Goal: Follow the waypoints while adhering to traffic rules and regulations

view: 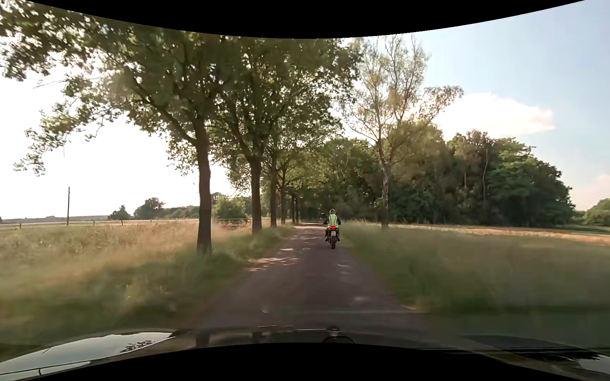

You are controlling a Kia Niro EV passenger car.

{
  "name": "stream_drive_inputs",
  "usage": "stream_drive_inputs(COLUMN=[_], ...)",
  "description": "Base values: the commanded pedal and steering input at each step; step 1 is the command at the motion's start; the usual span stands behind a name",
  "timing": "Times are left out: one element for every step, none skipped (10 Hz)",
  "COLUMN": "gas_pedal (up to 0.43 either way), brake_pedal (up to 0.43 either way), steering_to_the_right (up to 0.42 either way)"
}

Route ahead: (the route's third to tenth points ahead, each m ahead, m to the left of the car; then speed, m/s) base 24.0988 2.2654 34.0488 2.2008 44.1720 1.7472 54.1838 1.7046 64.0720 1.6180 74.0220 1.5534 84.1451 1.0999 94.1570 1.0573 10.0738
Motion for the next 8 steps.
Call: stream_drive_inputs(gas_pedal=[0.240, 0.240, 0.240, 0.240, 0.240, 0.240, 0.240, 0.240], brake_pedal=[0.000, 0.000, 0.000, 0.000, 0.000, 0.000, 0.000, 0.000], steering_to_the_right=[0.006, 0.005, 0.004, 0.004, 0.004, 0.003, 0.001, 0.001])
